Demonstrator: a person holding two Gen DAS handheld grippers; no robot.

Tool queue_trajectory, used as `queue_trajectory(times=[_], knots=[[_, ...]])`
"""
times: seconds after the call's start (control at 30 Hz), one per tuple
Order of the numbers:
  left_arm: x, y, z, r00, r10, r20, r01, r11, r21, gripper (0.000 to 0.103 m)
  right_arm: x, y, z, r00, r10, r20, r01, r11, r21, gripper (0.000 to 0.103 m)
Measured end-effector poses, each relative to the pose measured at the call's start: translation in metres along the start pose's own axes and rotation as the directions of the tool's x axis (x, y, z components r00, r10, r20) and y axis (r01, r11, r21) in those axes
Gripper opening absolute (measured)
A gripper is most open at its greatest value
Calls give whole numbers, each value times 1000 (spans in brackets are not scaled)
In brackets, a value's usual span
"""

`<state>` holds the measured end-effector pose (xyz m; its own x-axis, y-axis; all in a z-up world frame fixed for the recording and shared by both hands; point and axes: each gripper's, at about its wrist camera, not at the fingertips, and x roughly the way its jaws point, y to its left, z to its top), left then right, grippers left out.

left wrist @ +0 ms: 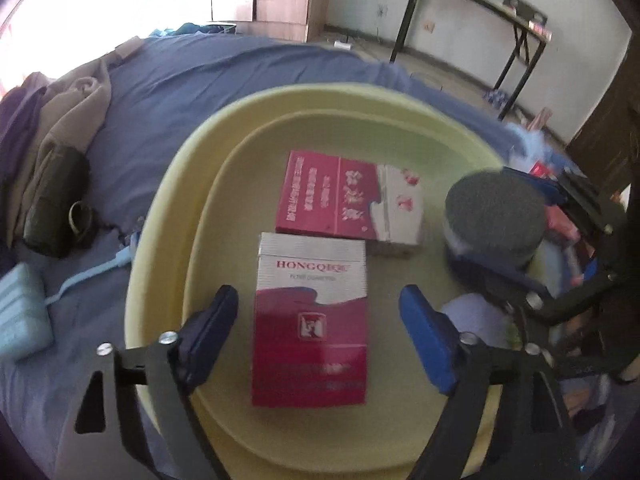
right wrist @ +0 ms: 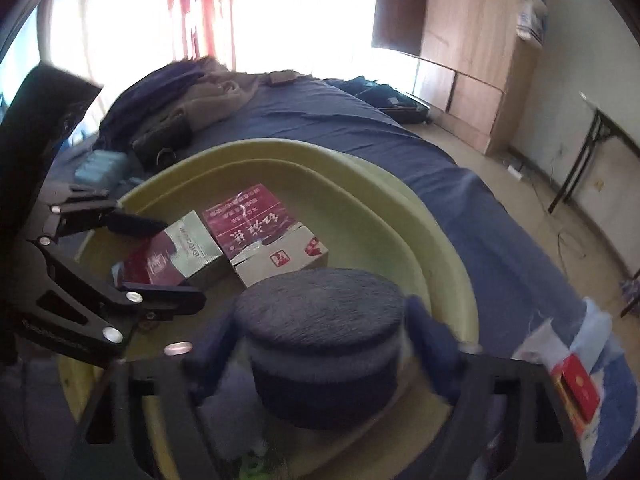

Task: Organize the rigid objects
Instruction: 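Carry the HONGQIQU box and black cylinder into the yellow basin and release both, then grasp the red gold-emblem box with the left tool while the right tool grasps another black cylinder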

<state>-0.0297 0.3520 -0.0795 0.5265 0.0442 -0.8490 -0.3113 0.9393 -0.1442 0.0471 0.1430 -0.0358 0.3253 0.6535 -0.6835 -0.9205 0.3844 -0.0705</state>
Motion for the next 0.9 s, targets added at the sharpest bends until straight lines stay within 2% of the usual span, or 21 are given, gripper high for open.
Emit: queue_trajectory(times=[0.07, 0.1, 0.17, 0.27, 0.37, 0.47, 0.5, 0.57, 0.63, 0.7, 0.8, 0.83, 0.9], knots=[[-15, -5, 2, 998, 24, 53, -23, 1000, -16, 99, -29, -6, -2, 996, -34, 77, 34, 999, 5, 98], [-24, -11, 4, 996, 14, 83, -13, 1000, -13, 103, -53, -12, -3, 985, -87, 152, 86, 996, 11, 101], [-38, -35, 10, 992, -45, 115, 43, 999, 22, 103, -107, -32, -12, 954, -161, 252, 146, 986, 77, 103], [-44, -87, 18, 986, -121, 118, 109, 989, 101, 103, -174, -67, -36, 921, -267, 282, 224, 959, 176, 103], [-28, -164, 20, 977, -210, 48, 192, 951, 243, 103, -232, -113, -81, 886, -407, 221, 342, 896, 282, 103], [-5, -225, 16, 973, -228, -29, 224, 914, 339, 103, -270, -161, -141, 848, -521, 102, 447, 804, 393, 103], [8, -246, 17, 976, -216, -33, 214, 915, 341, 103, -280, -181, -169, 828, -558, 44, 485, 755, 441, 103], [25, -270, 19, 983, -180, -43, 184, 925, 332, 103, -291, -202, -200, 811, -585, 1, 506, 702, 501, 103], [34, -284, 25, 981, -183, -59, 192, 928, 319, 103, -301, -227, -232, 791, -611, -31, 513, 636, 577, 103], [38, -292, 36, 986, -160, -39, 164, 936, 311, 103, -305, -239, -250, 785, -618, -34, 508, 613, 606, 103], [40, -297, 47, 992, -123, -11, 120, 942, 314, 103, -307, -248, -268, 759, -649, -47, 531, 575, 623, 103], [44, -297, 50, 994, -112, -17, 112, 943, 314, 103, -304, -249, -271, 760, -648, -45, 529, 576, 623, 103], [57, -296, 58, 996, -80, -49, 91, 948, 304, 103, -290, -247, -274, 791, -611, -34, 501, 615, 608, 103]])
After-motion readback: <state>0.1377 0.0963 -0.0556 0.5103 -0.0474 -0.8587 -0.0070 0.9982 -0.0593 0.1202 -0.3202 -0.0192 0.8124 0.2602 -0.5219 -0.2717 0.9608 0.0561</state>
